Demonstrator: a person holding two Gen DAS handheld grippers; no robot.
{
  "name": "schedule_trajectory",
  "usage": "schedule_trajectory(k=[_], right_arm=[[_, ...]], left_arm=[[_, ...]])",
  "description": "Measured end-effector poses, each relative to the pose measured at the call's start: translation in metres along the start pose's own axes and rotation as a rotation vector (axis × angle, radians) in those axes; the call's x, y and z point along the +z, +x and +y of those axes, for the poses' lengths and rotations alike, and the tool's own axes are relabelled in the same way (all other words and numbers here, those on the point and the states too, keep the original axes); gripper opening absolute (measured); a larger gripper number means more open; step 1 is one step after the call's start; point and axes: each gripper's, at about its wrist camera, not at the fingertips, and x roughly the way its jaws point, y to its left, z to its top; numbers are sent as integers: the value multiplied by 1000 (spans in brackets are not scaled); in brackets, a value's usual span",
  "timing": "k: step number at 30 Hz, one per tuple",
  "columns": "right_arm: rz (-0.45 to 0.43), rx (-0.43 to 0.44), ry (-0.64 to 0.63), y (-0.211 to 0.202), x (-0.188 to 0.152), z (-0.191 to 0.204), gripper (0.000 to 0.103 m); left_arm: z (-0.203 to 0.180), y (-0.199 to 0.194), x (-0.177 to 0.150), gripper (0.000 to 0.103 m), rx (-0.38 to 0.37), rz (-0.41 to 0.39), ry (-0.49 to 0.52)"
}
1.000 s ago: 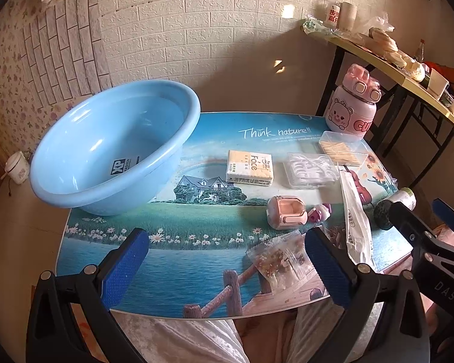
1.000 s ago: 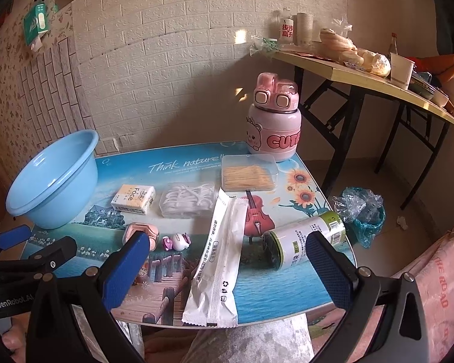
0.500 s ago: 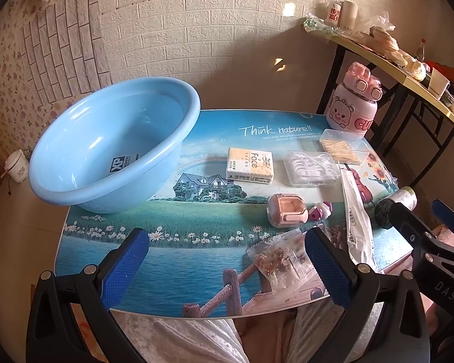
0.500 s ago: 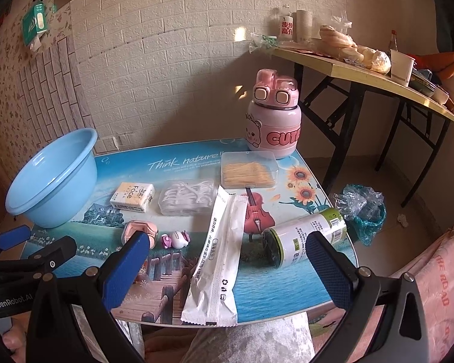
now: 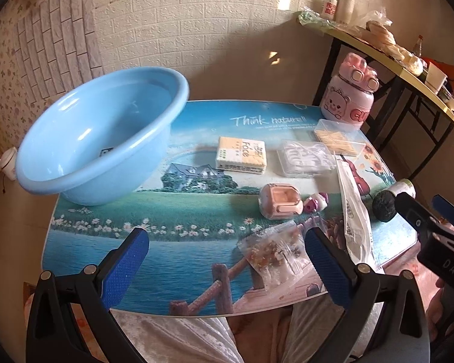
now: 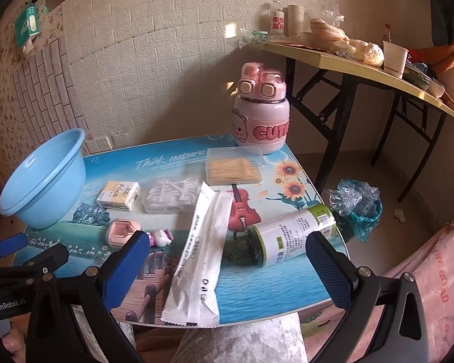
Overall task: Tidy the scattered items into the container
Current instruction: 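Move the left tool toward the pink case while the right tool approaches the green-white canister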
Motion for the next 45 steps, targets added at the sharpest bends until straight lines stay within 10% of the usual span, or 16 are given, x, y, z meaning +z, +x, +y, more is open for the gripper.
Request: schedule_trajectory(k=[33, 45], right_arm=[[59, -55, 27, 40, -7, -60, 103], [84, 54, -26, 61, -7, -75, 103]], left_arm=[[-27, 61, 8, 103, -40, 47, 55], [-35, 78, 14, 103, -38, 73, 86]])
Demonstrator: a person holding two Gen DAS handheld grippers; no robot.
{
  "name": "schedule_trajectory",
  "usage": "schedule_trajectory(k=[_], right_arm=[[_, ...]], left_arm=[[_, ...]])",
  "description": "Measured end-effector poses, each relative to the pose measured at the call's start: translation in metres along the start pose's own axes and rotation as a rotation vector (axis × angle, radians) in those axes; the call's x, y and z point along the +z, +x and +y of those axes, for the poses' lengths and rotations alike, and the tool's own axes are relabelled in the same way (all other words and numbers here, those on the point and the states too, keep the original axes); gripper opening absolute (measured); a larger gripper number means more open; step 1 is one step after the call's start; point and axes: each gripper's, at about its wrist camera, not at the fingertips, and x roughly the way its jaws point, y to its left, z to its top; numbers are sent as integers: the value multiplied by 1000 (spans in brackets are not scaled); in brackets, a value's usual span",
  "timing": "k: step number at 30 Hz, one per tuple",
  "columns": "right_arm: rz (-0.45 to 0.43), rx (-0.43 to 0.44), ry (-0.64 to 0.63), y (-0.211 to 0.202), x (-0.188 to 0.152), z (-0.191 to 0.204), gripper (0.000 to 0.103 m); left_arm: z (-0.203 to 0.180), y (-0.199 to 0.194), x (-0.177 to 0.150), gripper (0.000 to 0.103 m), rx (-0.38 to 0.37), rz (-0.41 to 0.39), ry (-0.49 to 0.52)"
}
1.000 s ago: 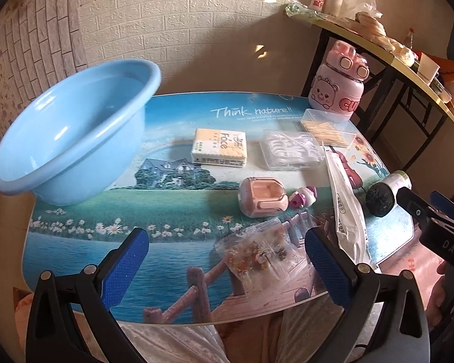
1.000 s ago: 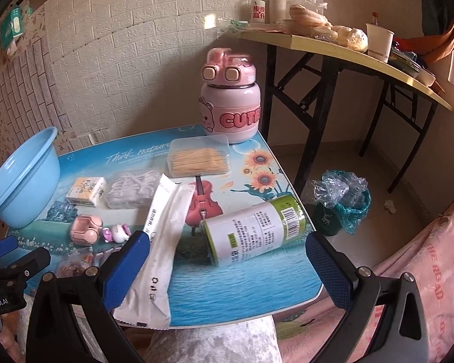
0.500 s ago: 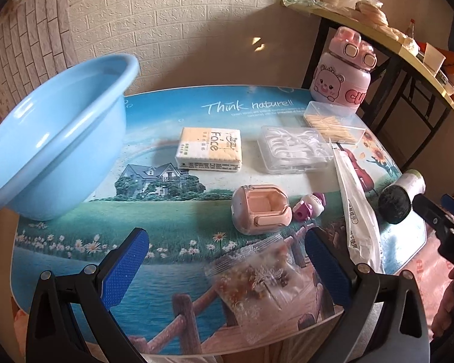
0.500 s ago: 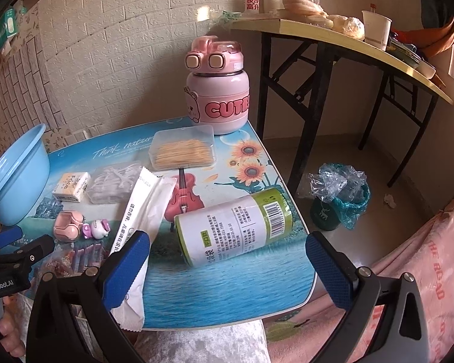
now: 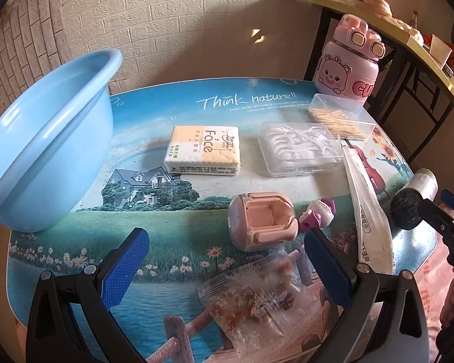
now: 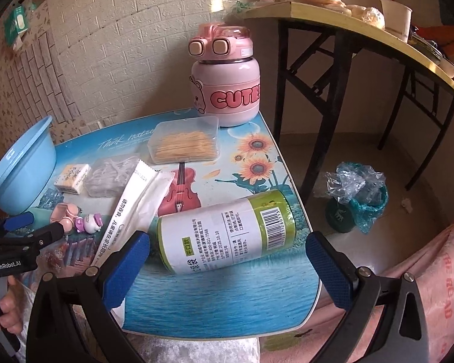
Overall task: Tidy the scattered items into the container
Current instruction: 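Close the left tool on the pink case while the right tool grips the green-white canister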
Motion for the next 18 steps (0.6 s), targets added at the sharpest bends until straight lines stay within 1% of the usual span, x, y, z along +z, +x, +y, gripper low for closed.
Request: schedule_trajectory(k=[4, 12, 18], right_arm=[[-1, 18, -68, 4, 0, 4, 103], [2, 32, -118, 15, 7, 2, 103], [3, 65, -150, 22, 13, -2, 103]], left_arm=[[0, 5, 0, 103, 3, 12, 1], [-3, 13, 3, 103, 3, 27, 18], [-3, 18, 4, 103, 3, 36, 25]])
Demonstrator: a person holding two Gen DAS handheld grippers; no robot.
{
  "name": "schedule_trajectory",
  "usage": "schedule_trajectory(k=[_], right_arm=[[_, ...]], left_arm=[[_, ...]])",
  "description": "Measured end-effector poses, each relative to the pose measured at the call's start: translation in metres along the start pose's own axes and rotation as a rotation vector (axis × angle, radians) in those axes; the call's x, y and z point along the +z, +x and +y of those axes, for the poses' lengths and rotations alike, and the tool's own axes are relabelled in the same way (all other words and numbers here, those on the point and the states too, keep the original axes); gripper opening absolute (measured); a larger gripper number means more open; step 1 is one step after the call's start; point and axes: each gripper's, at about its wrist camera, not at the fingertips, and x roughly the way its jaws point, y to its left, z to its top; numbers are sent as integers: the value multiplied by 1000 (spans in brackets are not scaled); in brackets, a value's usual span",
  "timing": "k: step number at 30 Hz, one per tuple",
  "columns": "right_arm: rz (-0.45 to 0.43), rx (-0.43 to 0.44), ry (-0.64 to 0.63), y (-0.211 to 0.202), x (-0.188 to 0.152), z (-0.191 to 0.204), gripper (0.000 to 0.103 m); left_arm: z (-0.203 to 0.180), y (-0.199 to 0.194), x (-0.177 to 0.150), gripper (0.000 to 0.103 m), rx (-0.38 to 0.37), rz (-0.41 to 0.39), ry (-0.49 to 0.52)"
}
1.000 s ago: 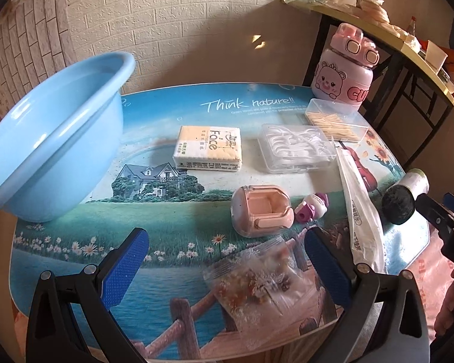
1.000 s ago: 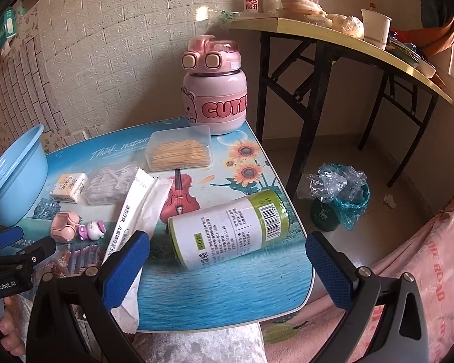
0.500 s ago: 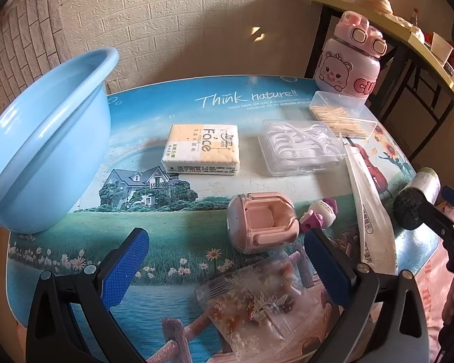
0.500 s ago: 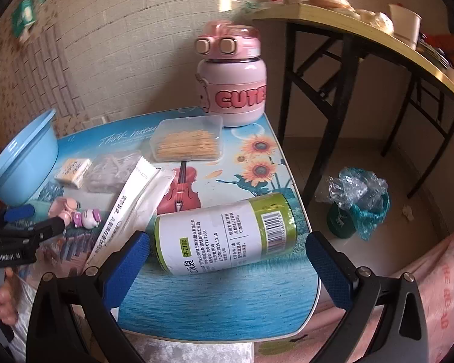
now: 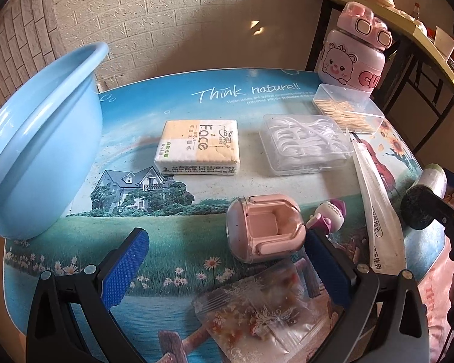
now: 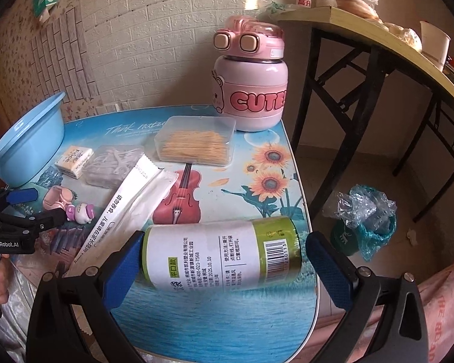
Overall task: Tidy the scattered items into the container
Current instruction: 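Close the left tool on the pink case while the right tool grips the green-white canister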
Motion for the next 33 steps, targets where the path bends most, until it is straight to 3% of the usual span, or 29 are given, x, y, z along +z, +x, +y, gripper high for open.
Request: schedule_trajectory(k=[11, 15, 22, 31, 33], right_arm=[[24, 45, -4, 20, 0, -1, 103], [35, 50, 4, 26, -1, -2, 103], [35, 61, 16, 32, 0, 0, 103], [38, 40, 15, 39, -1, 3, 103], [36, 31, 8, 39, -2, 5, 103]], left_arm=[[1, 8, 3, 103, 2, 4, 13], [-2, 7, 4, 95, -8, -16, 25], [-3, 9, 3, 93, -6, -17, 30], [-5, 5, 1, 79, -24, -38, 37], [-4, 4, 0, 72, -30, -45, 42]])
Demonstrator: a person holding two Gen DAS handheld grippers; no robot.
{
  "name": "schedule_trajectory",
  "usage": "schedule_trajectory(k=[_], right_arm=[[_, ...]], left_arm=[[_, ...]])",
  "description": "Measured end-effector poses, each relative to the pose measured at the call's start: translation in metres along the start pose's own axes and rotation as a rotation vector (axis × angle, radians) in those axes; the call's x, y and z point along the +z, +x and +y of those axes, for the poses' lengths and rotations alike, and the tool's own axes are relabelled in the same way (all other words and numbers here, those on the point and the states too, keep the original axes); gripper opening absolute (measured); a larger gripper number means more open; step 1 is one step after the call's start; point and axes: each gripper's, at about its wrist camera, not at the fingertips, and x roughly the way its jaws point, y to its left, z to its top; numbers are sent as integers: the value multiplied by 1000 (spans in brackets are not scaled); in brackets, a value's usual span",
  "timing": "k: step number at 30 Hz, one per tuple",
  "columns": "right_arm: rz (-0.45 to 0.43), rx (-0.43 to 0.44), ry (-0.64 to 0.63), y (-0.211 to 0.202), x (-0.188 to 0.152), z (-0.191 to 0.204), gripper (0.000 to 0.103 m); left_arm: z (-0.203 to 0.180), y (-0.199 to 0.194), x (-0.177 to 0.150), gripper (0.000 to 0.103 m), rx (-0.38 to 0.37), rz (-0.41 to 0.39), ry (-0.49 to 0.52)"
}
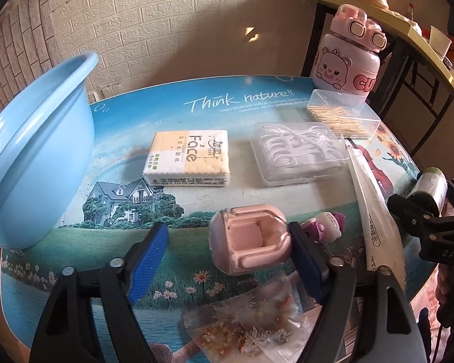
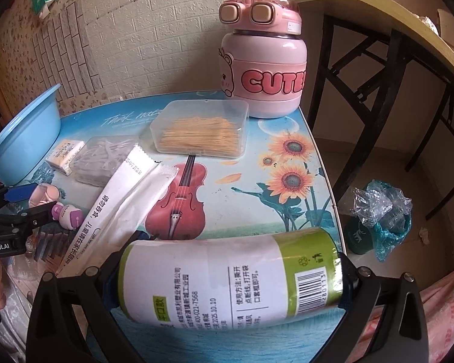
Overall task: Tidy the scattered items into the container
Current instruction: 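Close the left tool on the pink case while the right tool grips the green-white canister, then lift and carry the pink case with the left tool while the right tool carries the canister over the basin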
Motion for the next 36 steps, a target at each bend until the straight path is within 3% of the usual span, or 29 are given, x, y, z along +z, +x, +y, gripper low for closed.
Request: schedule_trajectory(k=[7, 24, 36], right_arm=[[-8, -20, -12, -2, -4, 3, 103], [-23, -23, 49, -15, -6, 0, 97], [-65, -48, 106, -39, -3, 7, 97]], left_arm=[[3, -4, -2, 48, -30, -12, 21], [21, -18, -4, 48, -57, -49, -25], [32, -43, -4, 48, -96, -119, -51]])
